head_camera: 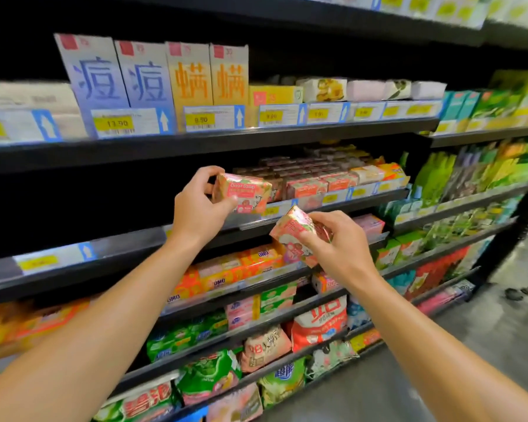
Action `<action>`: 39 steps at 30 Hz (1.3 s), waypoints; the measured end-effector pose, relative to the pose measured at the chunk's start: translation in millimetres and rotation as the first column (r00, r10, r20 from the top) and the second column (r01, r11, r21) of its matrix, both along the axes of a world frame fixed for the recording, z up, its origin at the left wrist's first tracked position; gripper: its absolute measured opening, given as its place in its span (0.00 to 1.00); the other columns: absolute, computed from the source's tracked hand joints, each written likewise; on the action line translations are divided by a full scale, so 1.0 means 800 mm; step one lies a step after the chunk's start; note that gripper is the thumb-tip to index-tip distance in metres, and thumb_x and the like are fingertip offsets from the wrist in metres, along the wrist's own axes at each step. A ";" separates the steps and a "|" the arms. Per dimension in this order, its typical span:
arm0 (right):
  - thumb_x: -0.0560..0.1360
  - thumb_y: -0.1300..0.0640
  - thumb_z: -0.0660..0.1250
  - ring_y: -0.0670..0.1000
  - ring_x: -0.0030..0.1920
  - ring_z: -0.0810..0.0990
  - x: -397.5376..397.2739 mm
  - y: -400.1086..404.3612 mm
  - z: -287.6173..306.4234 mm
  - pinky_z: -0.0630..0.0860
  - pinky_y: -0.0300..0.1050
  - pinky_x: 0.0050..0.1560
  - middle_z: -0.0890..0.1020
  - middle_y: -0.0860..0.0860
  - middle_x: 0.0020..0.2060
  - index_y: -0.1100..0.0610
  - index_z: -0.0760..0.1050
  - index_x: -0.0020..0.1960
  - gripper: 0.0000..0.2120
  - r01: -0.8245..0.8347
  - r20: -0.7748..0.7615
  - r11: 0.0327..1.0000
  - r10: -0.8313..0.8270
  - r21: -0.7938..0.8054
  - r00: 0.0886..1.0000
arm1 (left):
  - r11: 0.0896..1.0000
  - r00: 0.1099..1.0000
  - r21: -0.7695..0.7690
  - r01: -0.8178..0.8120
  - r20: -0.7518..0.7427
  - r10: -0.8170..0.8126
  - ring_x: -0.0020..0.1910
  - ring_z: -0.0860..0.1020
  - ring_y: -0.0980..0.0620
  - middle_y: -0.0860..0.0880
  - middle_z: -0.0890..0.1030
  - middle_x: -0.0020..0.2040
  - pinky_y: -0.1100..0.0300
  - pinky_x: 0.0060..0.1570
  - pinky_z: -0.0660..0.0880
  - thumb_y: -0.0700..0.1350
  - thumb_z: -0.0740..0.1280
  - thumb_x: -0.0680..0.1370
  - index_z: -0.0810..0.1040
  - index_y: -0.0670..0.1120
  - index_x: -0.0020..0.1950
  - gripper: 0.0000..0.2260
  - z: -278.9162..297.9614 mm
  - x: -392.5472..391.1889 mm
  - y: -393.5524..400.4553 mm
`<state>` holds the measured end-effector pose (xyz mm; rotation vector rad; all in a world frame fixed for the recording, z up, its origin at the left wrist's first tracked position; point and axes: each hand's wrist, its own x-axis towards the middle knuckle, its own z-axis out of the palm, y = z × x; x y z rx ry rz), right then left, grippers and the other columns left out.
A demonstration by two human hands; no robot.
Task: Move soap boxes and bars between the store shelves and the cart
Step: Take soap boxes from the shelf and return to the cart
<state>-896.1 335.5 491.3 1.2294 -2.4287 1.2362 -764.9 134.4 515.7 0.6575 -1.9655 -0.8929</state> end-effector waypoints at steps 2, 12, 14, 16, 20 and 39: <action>0.75 0.48 0.71 0.46 0.52 0.76 -0.016 -0.011 -0.005 0.72 0.42 0.52 0.78 0.46 0.49 0.52 0.80 0.62 0.17 -0.022 -0.002 1.000 0.022 0.019 1.000 | 1.000 1.000 -0.008 -0.016 0.013 0.016 0.49 0.79 0.56 0.53 0.79 0.49 0.69 0.42 0.73 0.44 0.74 0.73 0.74 0.52 0.64 0.21 0.000 -0.018 -0.010; 0.75 0.49 0.72 0.46 0.53 0.76 -0.093 -0.049 -0.033 0.76 0.48 0.56 0.78 0.46 0.50 0.53 0.79 0.63 0.18 -0.191 0.046 0.981 0.189 0.041 0.981 | 0.993 0.980 -0.058 -0.102 0.164 0.110 0.54 0.77 0.55 0.51 0.79 0.55 0.64 0.50 0.73 0.45 0.72 0.74 0.73 0.51 0.67 0.22 0.000 -0.093 -0.038; 0.75 0.49 0.72 0.46 0.53 0.76 -0.109 -0.053 -0.036 0.76 0.49 0.57 0.78 0.45 0.51 0.52 0.79 0.63 0.18 -0.229 0.060 0.972 0.226 0.048 0.972 | 0.990 0.968 -0.075 -0.122 0.209 0.135 0.53 0.76 0.55 0.52 0.78 0.54 0.64 0.49 0.72 0.45 0.72 0.74 0.73 0.52 0.67 0.22 0.000 -0.105 -0.036; 0.75 0.48 0.71 0.46 0.53 0.76 -0.123 -0.057 -0.037 0.76 0.49 0.57 0.78 0.45 0.51 0.53 0.79 0.64 0.19 -0.257 0.065 0.965 0.253 0.054 0.965 | 0.985 0.952 -0.083 -0.154 0.254 0.170 0.52 0.75 0.55 0.52 0.77 0.54 0.64 0.48 0.71 0.46 0.72 0.74 0.73 0.53 0.67 0.22 -0.003 -0.115 -0.034; 0.75 0.49 0.71 0.46 0.54 0.76 -0.144 -0.066 -0.038 0.75 0.46 0.57 0.77 0.46 0.51 0.55 0.78 0.65 0.21 -0.312 0.095 0.950 0.307 0.033 0.947 | 0.978 0.929 -0.085 -0.190 0.307 0.208 0.49 0.76 0.53 0.51 0.76 0.52 0.63 0.47 0.70 0.47 0.73 0.73 0.74 0.54 0.67 0.23 -0.012 -0.131 -0.026; 0.74 0.51 0.73 0.47 0.53 0.77 -0.191 -0.069 -0.056 0.77 0.49 0.56 0.79 0.47 0.52 0.55 0.79 0.64 0.20 -0.485 0.167 0.875 0.480 -0.013 0.861 | 0.883 0.781 -0.290 -0.370 0.418 0.465 0.54 0.76 0.50 0.50 0.79 0.57 0.58 0.52 0.74 0.50 0.75 0.71 0.80 0.51 0.56 0.15 -0.030 -0.167 -0.025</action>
